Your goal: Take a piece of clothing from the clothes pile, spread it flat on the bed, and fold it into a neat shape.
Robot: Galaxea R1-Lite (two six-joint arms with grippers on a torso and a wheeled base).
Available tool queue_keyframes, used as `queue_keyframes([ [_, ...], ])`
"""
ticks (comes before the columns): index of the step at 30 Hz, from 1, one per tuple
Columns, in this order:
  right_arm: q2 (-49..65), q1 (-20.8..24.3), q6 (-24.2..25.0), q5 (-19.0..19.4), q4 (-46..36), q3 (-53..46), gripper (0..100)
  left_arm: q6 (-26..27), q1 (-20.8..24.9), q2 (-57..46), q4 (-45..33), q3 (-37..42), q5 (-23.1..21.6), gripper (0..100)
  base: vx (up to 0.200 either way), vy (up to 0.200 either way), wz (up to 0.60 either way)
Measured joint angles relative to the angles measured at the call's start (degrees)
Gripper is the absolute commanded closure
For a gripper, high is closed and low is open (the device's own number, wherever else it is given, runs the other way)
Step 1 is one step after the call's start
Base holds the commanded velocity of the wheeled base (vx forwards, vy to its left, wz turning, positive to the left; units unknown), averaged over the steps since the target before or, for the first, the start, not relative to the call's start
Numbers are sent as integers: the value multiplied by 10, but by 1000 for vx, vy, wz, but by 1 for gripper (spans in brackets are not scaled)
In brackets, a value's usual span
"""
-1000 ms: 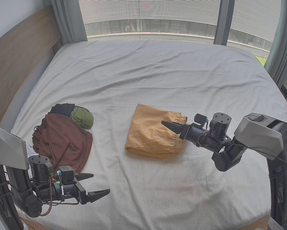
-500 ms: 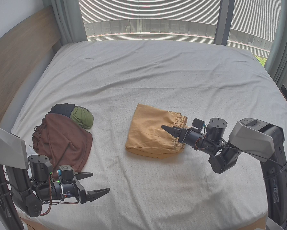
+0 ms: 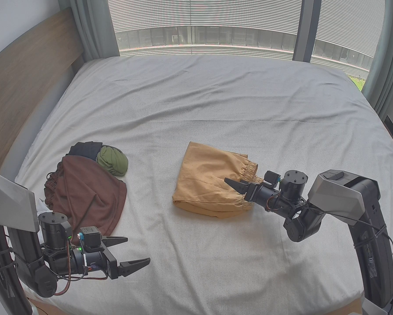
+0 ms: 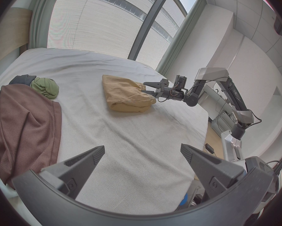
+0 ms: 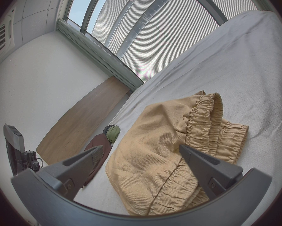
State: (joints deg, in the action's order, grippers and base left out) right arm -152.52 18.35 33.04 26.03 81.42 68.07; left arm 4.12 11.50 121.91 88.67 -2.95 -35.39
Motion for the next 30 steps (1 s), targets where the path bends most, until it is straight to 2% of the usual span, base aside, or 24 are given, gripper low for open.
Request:
queue_keyframes([
  [10, 118, 4, -1, -7, 17, -80, 0, -11, 5, -32, 0, -3, -19, 0, 0, 0, 0],
  [19, 349, -3, -41, -7, 19, -269, 0, -67, 18, -152, -1, -5, -22, 0, 0, 0, 0],
  [30, 638, -79, -122, -10, 19, -537, 0, -114, 35, -354, -23, 17, 17, 0, 0, 0, 0],
])
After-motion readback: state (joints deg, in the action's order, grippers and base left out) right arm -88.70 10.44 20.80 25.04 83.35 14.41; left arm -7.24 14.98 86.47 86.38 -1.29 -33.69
